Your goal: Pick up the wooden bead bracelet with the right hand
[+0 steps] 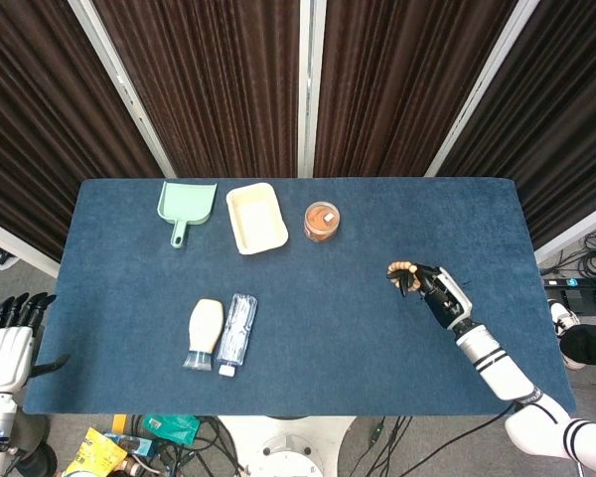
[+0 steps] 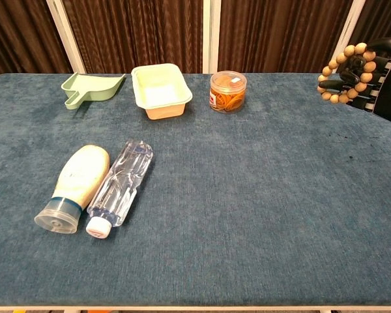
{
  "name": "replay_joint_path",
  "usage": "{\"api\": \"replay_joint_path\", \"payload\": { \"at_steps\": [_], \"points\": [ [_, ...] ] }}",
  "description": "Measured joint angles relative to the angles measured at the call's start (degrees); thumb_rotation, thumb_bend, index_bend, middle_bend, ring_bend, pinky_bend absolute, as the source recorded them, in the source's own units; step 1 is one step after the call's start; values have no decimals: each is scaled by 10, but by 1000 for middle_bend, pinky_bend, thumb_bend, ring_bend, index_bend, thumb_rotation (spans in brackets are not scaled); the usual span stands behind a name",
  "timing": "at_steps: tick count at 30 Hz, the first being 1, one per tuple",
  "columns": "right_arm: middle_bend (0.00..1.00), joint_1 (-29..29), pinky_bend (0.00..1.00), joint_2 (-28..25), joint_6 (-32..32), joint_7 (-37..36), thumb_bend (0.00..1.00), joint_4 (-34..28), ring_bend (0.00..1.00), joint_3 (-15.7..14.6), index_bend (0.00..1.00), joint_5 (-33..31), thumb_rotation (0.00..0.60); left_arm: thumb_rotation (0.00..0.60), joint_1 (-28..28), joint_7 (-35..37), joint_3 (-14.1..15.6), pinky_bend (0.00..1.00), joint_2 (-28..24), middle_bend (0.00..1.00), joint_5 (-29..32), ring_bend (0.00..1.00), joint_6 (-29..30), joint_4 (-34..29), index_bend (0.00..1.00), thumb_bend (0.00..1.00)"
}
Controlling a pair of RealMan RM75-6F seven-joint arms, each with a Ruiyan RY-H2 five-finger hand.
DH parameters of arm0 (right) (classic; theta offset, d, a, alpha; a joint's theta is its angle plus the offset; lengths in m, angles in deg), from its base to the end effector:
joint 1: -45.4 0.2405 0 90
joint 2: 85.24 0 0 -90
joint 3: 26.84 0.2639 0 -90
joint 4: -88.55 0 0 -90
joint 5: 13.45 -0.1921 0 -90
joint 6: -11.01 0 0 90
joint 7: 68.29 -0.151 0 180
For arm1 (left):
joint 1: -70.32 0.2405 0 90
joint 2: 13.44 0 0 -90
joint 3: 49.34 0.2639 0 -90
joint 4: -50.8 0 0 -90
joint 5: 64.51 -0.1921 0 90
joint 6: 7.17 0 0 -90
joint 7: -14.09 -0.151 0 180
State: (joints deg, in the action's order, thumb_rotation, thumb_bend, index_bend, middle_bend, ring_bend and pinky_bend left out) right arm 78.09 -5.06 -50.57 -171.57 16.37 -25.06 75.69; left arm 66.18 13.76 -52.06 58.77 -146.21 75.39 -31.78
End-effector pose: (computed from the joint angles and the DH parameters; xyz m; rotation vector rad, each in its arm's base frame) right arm -0.2469 -0.3254 0.0568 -0.7896 2.4832 -1.7293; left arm -0.3464 0.1833 0.1458 -1.3381 -0.9515 -0.8051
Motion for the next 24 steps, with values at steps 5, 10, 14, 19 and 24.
{"api": "replay_joint_path", "payload": {
  "at_steps": [5, 10, 14, 19, 24],
  "points": [
    [658, 0, 0, 1, -1, 3, 790, 0, 318, 0, 648, 1, 270, 600, 0, 1, 0, 60, 0, 118, 0, 43, 1, -1, 140, 32],
    [658, 0, 0, 0, -5, 7, 937, -2, 317, -1, 638, 5, 253, 600, 1, 1, 0, 60, 1, 118, 0, 43, 3, 0, 140, 33],
    [657, -1, 0, -2, -10, 15, 998, -3, 313, -3, 590, 10, 252, 600, 1, 2, -1, 60, 2, 118, -1, 43, 4, 1, 140, 33],
    [573, -3, 0, -7, -19, 24, 1000, -3, 245, -8, 459, 19, 222, 600, 0, 2, 0, 60, 2, 118, -3, 43, 5, 1, 140, 32],
    [503, 1, 0, -13, -23, 14, 994, 0, 197, -12, 319, 29, 158, 600, 1, 2, 0, 60, 2, 118, -4, 43, 6, 0, 140, 33]
  ]
}}
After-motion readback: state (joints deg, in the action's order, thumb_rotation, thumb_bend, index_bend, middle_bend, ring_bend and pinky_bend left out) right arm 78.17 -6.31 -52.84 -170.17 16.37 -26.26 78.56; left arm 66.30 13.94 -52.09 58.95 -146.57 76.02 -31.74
